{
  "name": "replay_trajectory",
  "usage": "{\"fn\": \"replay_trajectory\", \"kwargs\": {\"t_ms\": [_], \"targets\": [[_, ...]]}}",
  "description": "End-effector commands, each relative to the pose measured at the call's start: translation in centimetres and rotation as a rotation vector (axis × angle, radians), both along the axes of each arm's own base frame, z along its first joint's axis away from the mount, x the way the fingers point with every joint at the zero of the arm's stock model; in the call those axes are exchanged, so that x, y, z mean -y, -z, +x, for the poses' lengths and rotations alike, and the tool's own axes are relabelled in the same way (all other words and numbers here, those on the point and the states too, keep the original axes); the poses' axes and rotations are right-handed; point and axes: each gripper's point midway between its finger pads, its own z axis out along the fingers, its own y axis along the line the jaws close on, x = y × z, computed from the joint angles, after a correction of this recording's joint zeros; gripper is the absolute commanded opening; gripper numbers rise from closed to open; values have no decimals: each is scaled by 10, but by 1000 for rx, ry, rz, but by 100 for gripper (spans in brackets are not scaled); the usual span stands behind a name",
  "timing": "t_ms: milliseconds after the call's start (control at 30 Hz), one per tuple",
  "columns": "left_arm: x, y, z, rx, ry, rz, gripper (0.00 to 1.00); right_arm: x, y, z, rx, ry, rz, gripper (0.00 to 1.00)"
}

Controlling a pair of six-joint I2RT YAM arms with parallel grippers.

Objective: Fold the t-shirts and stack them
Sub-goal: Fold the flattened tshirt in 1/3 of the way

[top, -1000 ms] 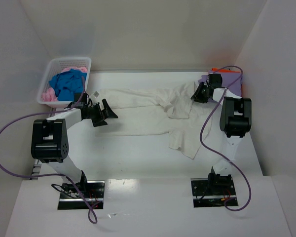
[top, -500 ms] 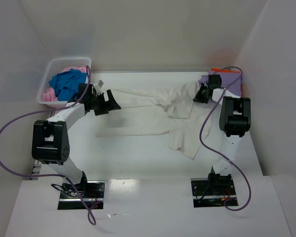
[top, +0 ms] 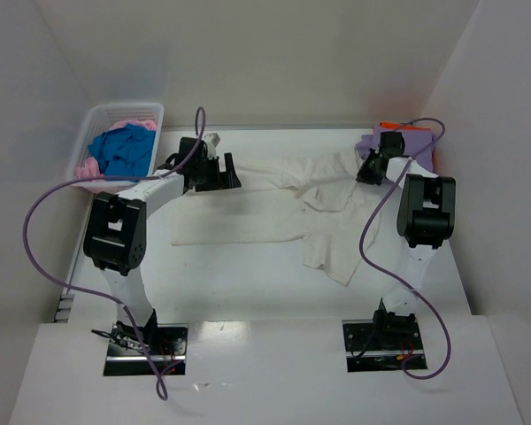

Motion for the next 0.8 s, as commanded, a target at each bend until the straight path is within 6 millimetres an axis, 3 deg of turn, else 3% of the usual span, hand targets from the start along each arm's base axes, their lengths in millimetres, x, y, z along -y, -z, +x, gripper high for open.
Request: {"fn": "replay_trajectory", "kwargs": {"t_ms": [0, 167, 200, 300, 333, 367, 467, 500, 567, 600, 767], "targets": [[-5, -4, 30, 96, -70, 87, 100, 21, -51, 10, 96, 31, -60, 1], [-16, 3, 44, 102, -184, 128, 100, 24, -53, 10, 94, 32, -76, 1], [-16, -2, 47, 127, -200, 116, 100, 24, -48, 10, 86, 32, -75, 1], [-16, 5, 46, 118, -197, 118, 100, 24, -45, 10, 77, 24, -78, 6], [-12, 4, 50, 124, -177, 114, 100, 21, -45, 8, 69, 14, -67, 13], [-1, 0, 51, 124, -128, 71, 100, 18, -40, 8, 60, 4, -54, 19], [26, -9, 52, 159, -13, 1, 100, 12, -38, 6, 47, -27, -30, 52], [45, -21, 50, 188, 56, -52, 100, 11, -50, 7, 73, -40, -32, 54], [71, -26, 46, 221, 141, -70, 100, 10, -58, 2, 89, -39, -35, 63], [82, -32, 42, 229, 173, -87, 100, 8, -81, 1, 139, -47, -33, 64], [135, -36, 38, 249, 294, -157, 100, -9, -119, -18, 239, -106, 11, 65]]}}
